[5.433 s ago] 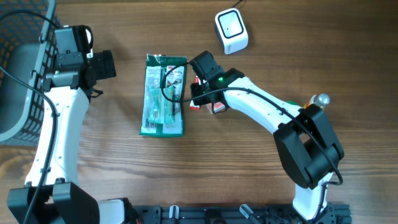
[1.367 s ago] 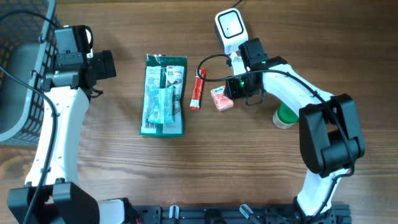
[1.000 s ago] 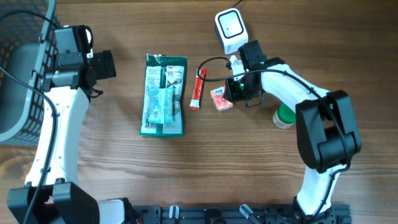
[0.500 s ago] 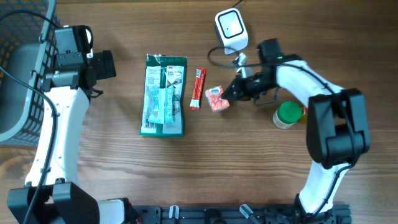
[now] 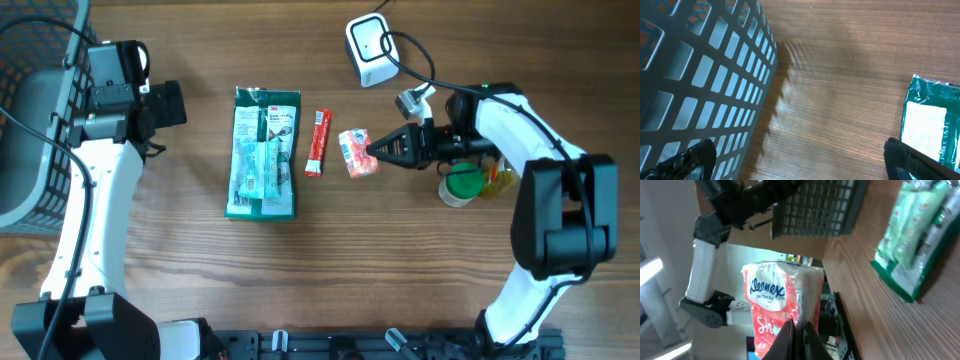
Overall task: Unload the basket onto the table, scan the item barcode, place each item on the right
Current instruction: 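Lift the tissue pack with the right gripper and turn it, then raise the tissue pack with the right gripper up to the scanner window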
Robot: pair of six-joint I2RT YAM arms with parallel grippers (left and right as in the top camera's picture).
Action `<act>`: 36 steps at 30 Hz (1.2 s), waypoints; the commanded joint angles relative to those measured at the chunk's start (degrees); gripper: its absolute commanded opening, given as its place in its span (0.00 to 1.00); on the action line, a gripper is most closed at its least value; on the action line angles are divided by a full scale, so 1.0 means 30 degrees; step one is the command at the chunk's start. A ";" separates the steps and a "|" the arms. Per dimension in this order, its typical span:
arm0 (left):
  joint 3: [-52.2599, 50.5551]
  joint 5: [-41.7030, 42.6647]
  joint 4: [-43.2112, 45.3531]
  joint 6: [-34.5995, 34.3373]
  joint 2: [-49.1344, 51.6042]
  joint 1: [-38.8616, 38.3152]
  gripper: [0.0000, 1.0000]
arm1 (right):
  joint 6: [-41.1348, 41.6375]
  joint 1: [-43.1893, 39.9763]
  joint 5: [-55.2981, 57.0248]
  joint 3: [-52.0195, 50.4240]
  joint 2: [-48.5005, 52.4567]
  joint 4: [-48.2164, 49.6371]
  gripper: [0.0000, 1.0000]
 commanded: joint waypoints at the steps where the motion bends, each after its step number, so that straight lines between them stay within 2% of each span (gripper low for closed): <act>1: 0.0044 -0.0036 0.0036 0.0138 -0.0029 0.0007 1.00 | -0.3504 -0.0007 -0.1093 -0.0044 -0.1800 -0.2098 0.04; 4: 0.0044 -0.0036 0.0036 0.0138 -0.0029 0.0007 1.00 | -0.3818 -0.0007 -0.0991 -0.0044 -0.2951 -0.3228 0.04; 12: 0.0044 -0.0036 0.0036 0.0138 -0.0029 0.0007 1.00 | -0.3577 0.0000 -0.0889 -0.0044 -0.5166 -0.3497 0.04; 36: 0.0044 -0.0036 0.0036 0.0138 -0.0029 0.0007 1.00 | -0.3577 0.0000 -0.0867 -0.0044 -0.5195 -0.3541 0.04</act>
